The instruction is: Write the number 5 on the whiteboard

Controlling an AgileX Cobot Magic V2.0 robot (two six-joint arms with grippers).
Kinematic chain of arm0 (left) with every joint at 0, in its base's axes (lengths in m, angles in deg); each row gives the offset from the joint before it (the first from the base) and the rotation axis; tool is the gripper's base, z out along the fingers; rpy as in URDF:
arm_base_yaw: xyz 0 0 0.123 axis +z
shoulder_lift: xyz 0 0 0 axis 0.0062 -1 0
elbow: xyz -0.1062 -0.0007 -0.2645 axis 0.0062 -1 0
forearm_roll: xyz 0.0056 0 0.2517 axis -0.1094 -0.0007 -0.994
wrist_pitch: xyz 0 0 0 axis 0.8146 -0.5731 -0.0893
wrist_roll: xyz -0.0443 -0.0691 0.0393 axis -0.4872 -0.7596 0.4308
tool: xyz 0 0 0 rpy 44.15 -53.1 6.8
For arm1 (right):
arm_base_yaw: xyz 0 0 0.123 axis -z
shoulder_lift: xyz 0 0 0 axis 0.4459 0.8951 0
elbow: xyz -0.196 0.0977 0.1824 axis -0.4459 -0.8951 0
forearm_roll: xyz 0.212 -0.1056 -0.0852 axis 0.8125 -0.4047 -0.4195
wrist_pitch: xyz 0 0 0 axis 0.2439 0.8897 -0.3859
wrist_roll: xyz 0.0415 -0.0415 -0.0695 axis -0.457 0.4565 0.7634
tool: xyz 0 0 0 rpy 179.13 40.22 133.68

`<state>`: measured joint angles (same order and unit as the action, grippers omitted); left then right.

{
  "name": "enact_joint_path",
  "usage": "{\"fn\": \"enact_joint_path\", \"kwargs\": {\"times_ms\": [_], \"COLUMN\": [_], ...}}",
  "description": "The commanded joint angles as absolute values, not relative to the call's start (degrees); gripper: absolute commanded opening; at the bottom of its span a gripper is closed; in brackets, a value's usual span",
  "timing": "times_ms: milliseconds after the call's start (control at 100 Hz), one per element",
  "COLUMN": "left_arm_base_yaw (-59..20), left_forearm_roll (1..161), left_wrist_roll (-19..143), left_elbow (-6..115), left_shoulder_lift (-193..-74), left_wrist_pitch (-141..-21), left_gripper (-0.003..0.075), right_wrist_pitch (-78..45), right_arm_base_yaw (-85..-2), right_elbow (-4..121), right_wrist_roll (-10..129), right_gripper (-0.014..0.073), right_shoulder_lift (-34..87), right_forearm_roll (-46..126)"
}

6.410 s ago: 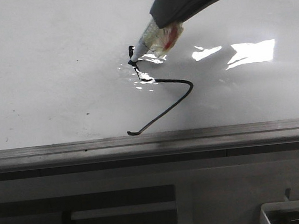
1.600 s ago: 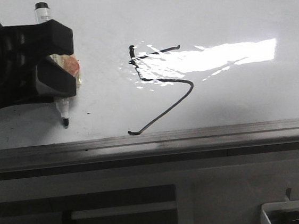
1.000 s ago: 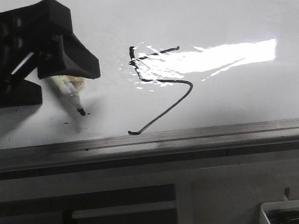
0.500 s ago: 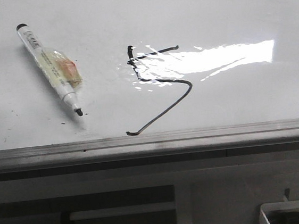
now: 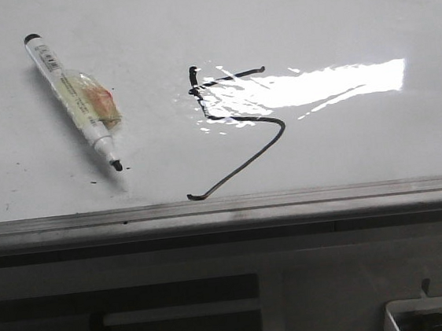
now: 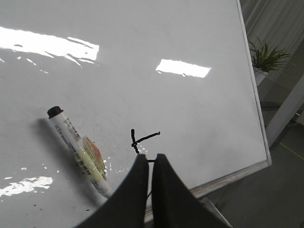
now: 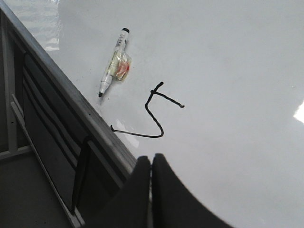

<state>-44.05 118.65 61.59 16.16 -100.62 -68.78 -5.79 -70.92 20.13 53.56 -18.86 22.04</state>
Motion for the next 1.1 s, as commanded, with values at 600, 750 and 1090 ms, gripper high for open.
{"fn": "enact_joint_path", "kwargs": {"times_ms": [600,750,1090], "left_arm_base_yaw": [-42.66,-34.66,-13.15], "left_forearm_roll": [84.61,75.27,62.7], "left_wrist_roll": [63.04,54.86,21.58], "left_elbow": [10.23,4.16,-4.07], "left_shoulder_lift": [-90.58,-84.06,-74.97], "left_wrist_pitch": [-61.27,-61.1,-73.21], "left_gripper": [-0.002,-0.002,-0.002], "right_wrist_pitch": [-9.73,-9.73,-9.73], "right_arm_base_yaw": [-70.55,-70.55,-70.55], "right_elbow": [21.51,21.51,21.51], "right_wrist_roll": [53.49,53.49,53.49], "right_gripper": [-0.0041,-0.0041,-0.0041], "right_shoulder_lift": [-18.4,-18.4,-18.4], "right_forearm_roll": [22.02,22.02,22.02]}}
